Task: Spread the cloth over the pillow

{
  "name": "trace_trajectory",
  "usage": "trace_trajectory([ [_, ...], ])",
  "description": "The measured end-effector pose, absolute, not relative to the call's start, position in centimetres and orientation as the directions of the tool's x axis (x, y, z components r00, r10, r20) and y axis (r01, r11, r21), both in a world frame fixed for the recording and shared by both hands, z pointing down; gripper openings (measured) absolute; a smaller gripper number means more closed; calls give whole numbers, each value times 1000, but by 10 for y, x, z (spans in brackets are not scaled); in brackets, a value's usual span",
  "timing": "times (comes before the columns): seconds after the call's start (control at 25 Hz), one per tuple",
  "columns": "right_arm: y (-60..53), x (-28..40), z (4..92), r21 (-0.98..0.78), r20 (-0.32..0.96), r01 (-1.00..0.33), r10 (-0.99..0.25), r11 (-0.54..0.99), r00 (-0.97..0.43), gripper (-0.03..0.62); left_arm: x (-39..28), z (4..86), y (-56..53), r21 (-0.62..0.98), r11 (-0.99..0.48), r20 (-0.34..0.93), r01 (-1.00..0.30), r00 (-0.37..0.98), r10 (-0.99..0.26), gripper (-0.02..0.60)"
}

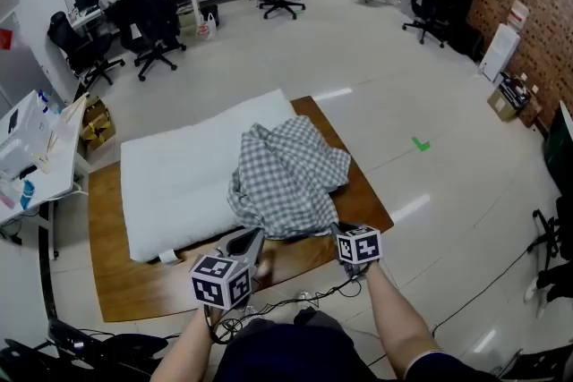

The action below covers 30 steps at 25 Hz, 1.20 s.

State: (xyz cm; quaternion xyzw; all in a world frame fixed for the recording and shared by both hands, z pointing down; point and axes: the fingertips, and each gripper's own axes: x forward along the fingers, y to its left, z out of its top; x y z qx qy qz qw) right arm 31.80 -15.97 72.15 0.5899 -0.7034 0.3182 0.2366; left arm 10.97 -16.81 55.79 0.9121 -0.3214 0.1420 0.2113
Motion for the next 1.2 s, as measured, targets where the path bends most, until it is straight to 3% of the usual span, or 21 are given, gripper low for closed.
trace_trajectory([
  [0.32, -181, 319, 643, -103, 571, -987, -805, 127, -163, 25, 123, 551, -182, 284, -730, 373, -621, 773, -513, 11],
  [0.64, -203, 309, 466, 17, 287, -972, -933, 233, -219, 23, 134, 514, -201, 258, -761, 296, -595, 798, -524, 11],
  [0.88, -224, 279, 333, 95, 95, -942, -945, 323, -314, 23, 117, 481, -222, 235, -752, 231, -615, 787, -572, 11],
  [1.2, -271, 228, 214, 230, -9, -890, -914, 394, -407, 24, 97, 418, -257, 167, -734, 139, -659, 753, -644, 11],
])
